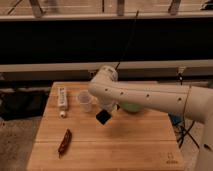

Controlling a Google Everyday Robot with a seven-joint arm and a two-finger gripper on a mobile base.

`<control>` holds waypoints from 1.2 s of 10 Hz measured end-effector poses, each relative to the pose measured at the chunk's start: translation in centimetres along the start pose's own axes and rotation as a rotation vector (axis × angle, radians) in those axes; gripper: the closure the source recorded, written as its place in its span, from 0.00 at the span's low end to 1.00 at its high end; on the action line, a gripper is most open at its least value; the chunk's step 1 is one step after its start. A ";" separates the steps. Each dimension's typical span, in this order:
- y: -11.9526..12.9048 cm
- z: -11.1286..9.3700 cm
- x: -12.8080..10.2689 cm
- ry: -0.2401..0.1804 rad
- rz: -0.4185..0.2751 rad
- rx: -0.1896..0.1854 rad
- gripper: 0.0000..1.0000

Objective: Place the eraser in the ceramic cup

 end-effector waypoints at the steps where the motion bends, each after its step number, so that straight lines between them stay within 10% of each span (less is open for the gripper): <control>1: -0.6 -0.2 0.6 0.006 -0.001 0.002 1.00; 12: -8.4 -2.2 4.0 0.096 -0.064 0.020 1.00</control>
